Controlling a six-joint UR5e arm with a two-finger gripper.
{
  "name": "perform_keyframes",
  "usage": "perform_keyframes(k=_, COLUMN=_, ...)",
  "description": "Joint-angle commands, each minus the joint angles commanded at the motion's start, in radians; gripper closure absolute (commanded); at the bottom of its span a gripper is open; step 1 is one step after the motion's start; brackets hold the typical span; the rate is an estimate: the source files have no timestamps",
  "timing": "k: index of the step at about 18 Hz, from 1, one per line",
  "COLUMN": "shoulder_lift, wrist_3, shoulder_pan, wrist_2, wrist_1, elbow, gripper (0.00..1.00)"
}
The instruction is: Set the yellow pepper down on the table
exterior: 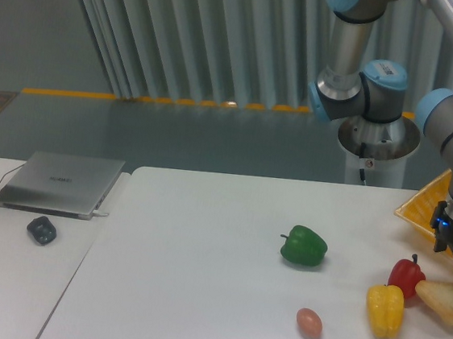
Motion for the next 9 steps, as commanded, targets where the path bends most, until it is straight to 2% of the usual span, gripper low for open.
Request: perform_keyframes(k=9, shoulder_lift=0.006, wrist_3=0.002, shoulder_pan=0.005, wrist_2=-0.003, wrist_1=-0.002, elbow=0.0, gripper=0.0)
